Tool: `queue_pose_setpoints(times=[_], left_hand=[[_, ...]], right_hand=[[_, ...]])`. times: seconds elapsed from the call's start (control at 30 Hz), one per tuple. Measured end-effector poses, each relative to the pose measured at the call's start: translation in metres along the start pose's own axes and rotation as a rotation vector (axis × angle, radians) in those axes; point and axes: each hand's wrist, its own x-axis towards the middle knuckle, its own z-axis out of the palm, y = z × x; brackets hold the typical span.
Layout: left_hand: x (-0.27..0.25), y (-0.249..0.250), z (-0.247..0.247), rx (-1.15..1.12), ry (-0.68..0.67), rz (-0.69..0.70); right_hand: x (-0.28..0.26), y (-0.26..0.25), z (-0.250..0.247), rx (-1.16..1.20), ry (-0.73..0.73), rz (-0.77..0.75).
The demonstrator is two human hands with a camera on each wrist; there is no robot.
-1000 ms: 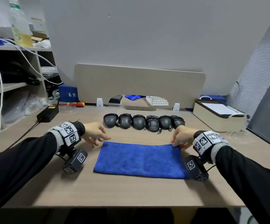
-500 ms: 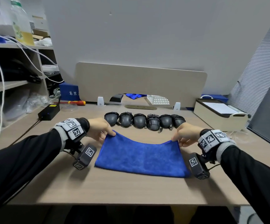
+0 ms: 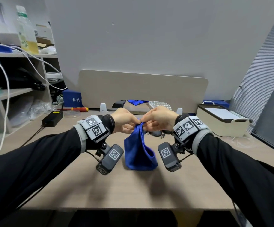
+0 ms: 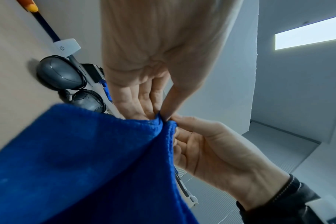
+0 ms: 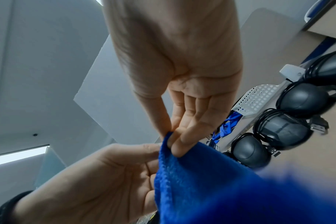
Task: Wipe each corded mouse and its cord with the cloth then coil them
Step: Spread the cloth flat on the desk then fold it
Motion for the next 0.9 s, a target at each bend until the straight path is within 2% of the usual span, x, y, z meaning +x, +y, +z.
queue_pose_setpoints(times=[0.17, 0.3, 0.5, 0.67, 0.83, 0.9], left_hand=[[-0.011, 0.002, -0.003, 0.01, 0.002, 0.005], [-0.013, 0.003, -0.001, 0.098, 0.073, 0.084], [-0.014, 0.005, 0.003, 0.113, 0.128, 0.121], [-0.017, 0.005, 0.006, 0.057, 0.07, 0.138], [-0.019, 0.003, -0.001, 0.197, 0.076, 0.283], [-0.021, 0.004, -0.005, 0.194, 0.104, 0.343]], right_hand=[[-0.005, 0.0, 0.002, 0.007, 0.021, -0.024], [-0.007, -0.003, 0.003, -0.012, 0.029, -0.05], [-0.009, -0.006, 0.002, 0.029, 0.024, -0.054], [-0.01, -0.007, 0.001, 0.068, 0.003, -0.048], [-0.014, -0.009, -0.009, 0.067, -0.087, -0.095], [-0.015, -0.009, -0.012, 0.032, -0.007, -0.164]])
